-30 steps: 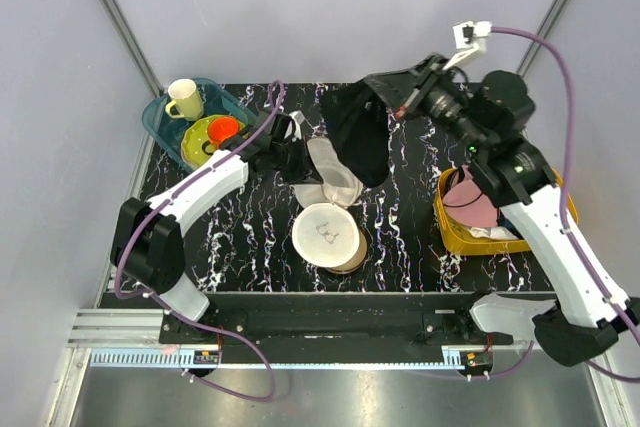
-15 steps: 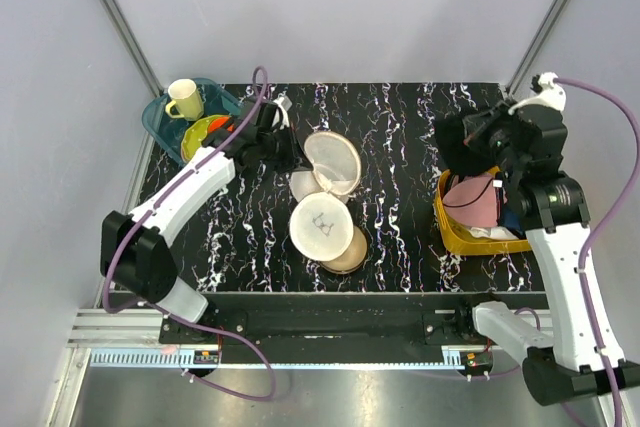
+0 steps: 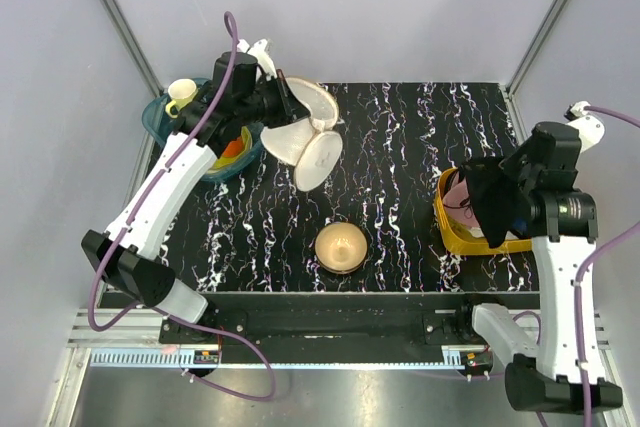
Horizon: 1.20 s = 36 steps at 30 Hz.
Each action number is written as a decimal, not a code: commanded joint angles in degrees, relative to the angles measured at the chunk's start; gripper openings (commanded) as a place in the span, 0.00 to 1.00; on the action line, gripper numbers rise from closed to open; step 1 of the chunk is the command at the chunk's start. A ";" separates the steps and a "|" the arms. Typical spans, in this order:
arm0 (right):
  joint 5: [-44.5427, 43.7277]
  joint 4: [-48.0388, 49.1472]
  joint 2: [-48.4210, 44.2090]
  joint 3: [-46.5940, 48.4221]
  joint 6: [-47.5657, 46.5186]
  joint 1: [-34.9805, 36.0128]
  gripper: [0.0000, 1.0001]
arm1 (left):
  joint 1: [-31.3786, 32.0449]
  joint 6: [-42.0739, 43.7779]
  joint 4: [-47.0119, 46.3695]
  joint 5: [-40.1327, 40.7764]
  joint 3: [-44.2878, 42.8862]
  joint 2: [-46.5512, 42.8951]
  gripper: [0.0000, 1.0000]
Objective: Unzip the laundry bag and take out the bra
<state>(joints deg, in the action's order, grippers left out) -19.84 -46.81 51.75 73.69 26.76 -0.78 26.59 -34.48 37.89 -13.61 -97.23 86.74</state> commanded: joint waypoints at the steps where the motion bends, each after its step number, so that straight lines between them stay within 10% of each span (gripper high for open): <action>1: 1.20 -0.74 2.30 -1.18 0.39 -6.42 0.00 | -0.05 1.52 0.17 0.86 -3.05 0.71 0.00; 36: -21.73 6.19 7.58 6.59 -5.58 -10.56 0.00 | -3.47 2.75 -0.89 0.69 -1.82 -0.70 0.00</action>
<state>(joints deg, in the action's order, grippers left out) -37.71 -46.57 58.78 85.12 23.64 -11.27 23.79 -32.53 38.11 -12.99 -96.92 87.48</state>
